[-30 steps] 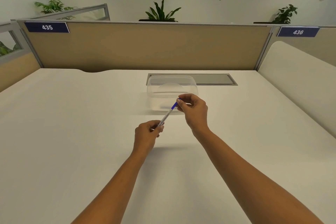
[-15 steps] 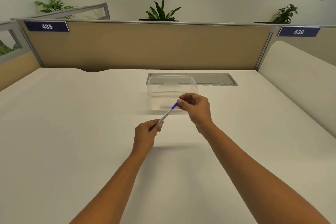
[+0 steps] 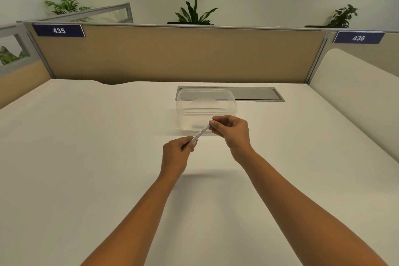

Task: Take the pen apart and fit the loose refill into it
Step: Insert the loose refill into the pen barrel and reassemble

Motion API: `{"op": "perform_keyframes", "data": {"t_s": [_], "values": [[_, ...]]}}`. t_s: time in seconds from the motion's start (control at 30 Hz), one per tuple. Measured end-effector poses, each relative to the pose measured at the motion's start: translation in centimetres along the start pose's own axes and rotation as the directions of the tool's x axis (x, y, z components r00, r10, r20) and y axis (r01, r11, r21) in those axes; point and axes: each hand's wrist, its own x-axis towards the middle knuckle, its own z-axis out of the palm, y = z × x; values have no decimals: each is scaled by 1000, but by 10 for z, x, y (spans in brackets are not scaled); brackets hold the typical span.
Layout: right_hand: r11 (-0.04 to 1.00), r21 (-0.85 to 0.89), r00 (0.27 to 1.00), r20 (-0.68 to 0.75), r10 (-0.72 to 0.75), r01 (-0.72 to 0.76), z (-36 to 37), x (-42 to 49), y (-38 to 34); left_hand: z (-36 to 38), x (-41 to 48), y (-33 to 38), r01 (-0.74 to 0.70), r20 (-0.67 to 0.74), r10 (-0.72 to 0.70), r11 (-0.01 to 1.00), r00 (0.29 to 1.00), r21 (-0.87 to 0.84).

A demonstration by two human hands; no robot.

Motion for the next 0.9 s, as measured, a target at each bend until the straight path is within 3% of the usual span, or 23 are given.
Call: {"op": "perform_keyframes", "data": {"t_s": [0.4, 0.63, 0.9], "values": [[1000, -3, 1000, 8, -13, 13, 11, -12, 10, 7, 4, 5, 8, 27, -9, 1000, 1000, 29], [996, 84, 996, -84, -36, 43, 23, -14, 18, 12, 4, 12, -16, 26, 15, 999, 1000, 36], [998, 56, 999, -43, -26, 28, 20, -12, 16, 17, 0, 12, 22, -6, -22, 999, 1000, 36]]}}
